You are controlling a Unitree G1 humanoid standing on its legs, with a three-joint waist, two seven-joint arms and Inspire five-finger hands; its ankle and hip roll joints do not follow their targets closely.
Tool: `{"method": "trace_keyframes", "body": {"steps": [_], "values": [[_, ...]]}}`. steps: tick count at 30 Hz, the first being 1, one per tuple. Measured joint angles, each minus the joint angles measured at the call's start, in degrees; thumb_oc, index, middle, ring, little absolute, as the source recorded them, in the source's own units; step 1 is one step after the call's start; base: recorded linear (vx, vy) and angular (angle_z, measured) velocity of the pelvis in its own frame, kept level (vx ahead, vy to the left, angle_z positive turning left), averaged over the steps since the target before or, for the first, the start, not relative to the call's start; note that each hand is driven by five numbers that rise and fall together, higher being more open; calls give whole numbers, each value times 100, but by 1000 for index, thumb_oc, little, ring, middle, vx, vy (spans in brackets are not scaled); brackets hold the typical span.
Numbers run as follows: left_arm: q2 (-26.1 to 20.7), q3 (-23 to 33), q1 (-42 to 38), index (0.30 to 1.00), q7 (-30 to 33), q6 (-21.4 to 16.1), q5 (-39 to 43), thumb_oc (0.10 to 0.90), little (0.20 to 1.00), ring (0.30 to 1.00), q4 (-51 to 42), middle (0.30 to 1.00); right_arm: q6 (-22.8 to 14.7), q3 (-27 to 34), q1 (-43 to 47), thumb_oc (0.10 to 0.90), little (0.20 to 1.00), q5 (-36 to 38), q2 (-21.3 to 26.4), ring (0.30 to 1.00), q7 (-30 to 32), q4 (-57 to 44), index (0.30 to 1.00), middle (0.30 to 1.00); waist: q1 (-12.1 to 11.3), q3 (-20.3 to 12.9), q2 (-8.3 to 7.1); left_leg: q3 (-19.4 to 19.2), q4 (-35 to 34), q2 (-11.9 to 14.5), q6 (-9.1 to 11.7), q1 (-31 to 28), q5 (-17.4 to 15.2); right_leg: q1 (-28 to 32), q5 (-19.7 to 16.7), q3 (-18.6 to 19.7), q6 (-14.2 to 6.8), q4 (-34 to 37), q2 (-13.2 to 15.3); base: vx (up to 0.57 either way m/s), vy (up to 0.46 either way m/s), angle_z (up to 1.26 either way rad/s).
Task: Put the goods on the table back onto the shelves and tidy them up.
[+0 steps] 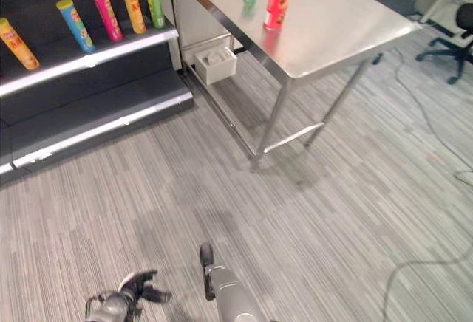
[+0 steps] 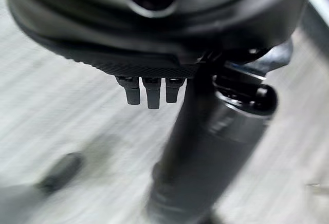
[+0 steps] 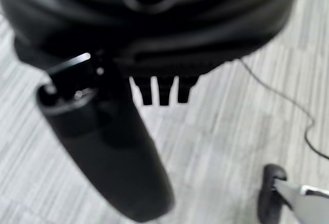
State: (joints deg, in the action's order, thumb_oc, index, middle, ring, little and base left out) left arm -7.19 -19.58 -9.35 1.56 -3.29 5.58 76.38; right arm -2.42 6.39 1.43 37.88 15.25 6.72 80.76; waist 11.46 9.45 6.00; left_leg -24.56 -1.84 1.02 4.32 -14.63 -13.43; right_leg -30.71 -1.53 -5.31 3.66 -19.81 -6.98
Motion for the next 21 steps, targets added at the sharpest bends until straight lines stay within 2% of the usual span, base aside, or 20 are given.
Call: {"method": "trace_keyframes", "body": {"steps": [2, 4, 5, 6, 7, 8, 9, 10, 11, 12, 13, 14, 15, 16, 18, 19, 20, 21], "values": [[-1, -38, -84, 900, -12, -2, -127, 800, 900, 900, -4, 900, 24, 90, 173, 800, 900, -9, 40, 900, -4, -8, 900, 900, 68, 52, 49, 70, 129, -34, -45, 49, -45, 76, 181, 64, 367, -258, 4, 331, -32, 8], [-1, -40, -219, 900, -28, -10, -151, 800, 900, 900, 8, 900, -16, 93, 250, 800, 900, -8, -3, 900, -16, -17, 900, 900, 119, 58, 61, 155, 69, -107, -68, 60, -39, 408, 317, 75, 304, -103, 4, 396, -54, 8], [1, 56, -258, 900, -105, -69, -130, 800, 900, 900, -4, 900, 5, 102, 350, 800, 900, -8, 4, 900, -14, -15, 900, 900, 213, 79, 169, 313, 93, -63, -142, -4, 380, 1030, 566, 69, 59, 189, -118, 477, -245, 9], [52, 162, -234, 900, -106, -102, -106, 800, 900, 900, -12, 900, -37, 80, 346, 800, 900, -5, 50, 900, -19, -69, 900, 900, 277, -90, 325, 141, 378, 81, -26, -21, 486, 1384, 701, 17, 89, 457, -162, 402, -195, 11], [56, 186, -250, 900, -106, -170, -101, 800, 900, 900, -72, 900, -77, 131, 443, 800, 900, -2, 84, 900, -16, -151, 900, 900, 257, -109, 424, 176, 526, 115, 165, 24, 573, 1486, 764, -42, 85, 590, -132, 461, -330, 10], [55, 257, -263, 900, -92, -246, -100, 800, 900, 900, -132, 900, -56, 246, 517, 800, 900, 5, 81, 900, -5, -149, 900, 900, 159, -89, 410, 203, 1032, 149, 357, 202, 675, 1668, 757, -94, 90, 781, 8, 229, -142, 18], [65, 270, -240, 900, -75, -255, -93, 800, 900, 900, -166, 900, -32, 263, 534, 800, 900, 10, 67, 900, 0, -176, 900, 900, 127, -46, 270, 187, 1781, 211, 684, 428, 854, 1941, 665, -74, 69, 1080, 156, 266, -244, 26], [46, 263, -184, 900, -75, -222, -93, 800, 900, 900, -220, 900, -19, 253, 504, 800, 900, 12, 41, 900, 15, -299, 900, 900, 101, 12, 147, 279, 2357, 254, 913, 617, 955, 2199, 584, -48, 153, 1228, 274, 196, -148, 21], [27, 233, -88, 900, -78, -207, -93, 800, 900, 900, -257, 900, -61, 207, 437, 800, 900, 16, 18, 900, 0, -317, 900, 900, 33, -36, 83, 7, 2928, 444, 918, 832, 962, 2339, 470, 14, 292, 1396, 307, 553, -149, -18], [-26, 238, 92, 900, -82, -183, -95, 800, 900, 900, -301, 900, -95, 99, 535, 800, 900, 23, -23, 900, -6, -504, 900, 900, -85, -36, 3, -35, 3333, 604, 904, 1124, 969, 2486, 473, 189, 299, 1518, 285, 454, -73, -39], [-71, 194, 69, 900, -96, -79, -97, 800, 900, 900, -287, 900, -138, 56, 611, 800, 900, 15, -21, 900, -21, -507, 900, 900, -99, -31, -19, -74, 3842, 772, 909, 1391, 914, 2671, 465, 444, 372, 1715, 237, 425, -18, -49], [-136, 142, -11, 900, -156, 149, -104, 800, 900, 900, -230, 900, -118, 6, 766, 800, 900, -8, -11, 900, -11, -415, 900, 900, -116, 14, -142, -164, 4045, 858, 903, 1478, 775, 2934, 399, 611, 452, 1978, 240, 162, -16, -51], [-192, 158, 16, 900, -196, 241, -103, 800, 900, 900, -130, 900, -136, -70, 860, 800, 900, -20, -62, 900, -6, -421, 900, 900, -160, 11, -292, -324, 4021, 905, 746, 1535, 680, 3106, 342, 730, 452, 2103, 282, 315, 86, -80], [-315, 240, 162, 900, -54, 79, -65, 800, 900, 900, -227, 900, -245, -68, 885, 800, 900, -92, -142, 900, 9, -480, 900, 900, -129, -50, -586, -273, 3985, 949, 618, 1867, 641, 3304, 350, 1004, 434, 2211, 380, 253, 107, -83], [-389, 229, 266, 900, -58, -58, 10, 800, 900, 900, -382, 900, -244, -76, 850, 800, 900, -163, -193, 900, 46, -442, 900, 900, -177, -123, -833, -302, 3384, 916, 283, 2101, 527, 3486, 376, 1174, 341, 2343, 494, 202, 172, -62], [-375, 224, 211, 900, -94, -66, 24, 800, 900, 900, -445, 900, -228, -88, 818, 800, 900, -168, -189, 900, 83, -449, 900, 900, -253, -109, -914, -276, 2788, 826, 122, 2210, 629, 3552, 411, 1125, 276, 2312, 535, 209, 199, -53], [-307, 169, 192, 900, -96, -69, 119, 800, 900, 900, -452, 900, -218, -34, 770, 800, 900, -170, -158, 900, 118, -224, 900, 900, -266, -167, -963, -19, 1395, 665, -229, 2483, 918, 3655, 488, 1115, 92, 2310, 569, 356, 274, -46], [-298, 171, 190, 900, -96, -73, 125, 800, 900, 900, -455, 900, -189, -27, 744, 800, 900, -168, -145, 900, 129, -213, 900, 900, -296, -163, -956, 33, 963, 608, -357, 2555, 1098, 3691, 542, 1085, 5, 2277, 558, 274, 207, -57]]}}
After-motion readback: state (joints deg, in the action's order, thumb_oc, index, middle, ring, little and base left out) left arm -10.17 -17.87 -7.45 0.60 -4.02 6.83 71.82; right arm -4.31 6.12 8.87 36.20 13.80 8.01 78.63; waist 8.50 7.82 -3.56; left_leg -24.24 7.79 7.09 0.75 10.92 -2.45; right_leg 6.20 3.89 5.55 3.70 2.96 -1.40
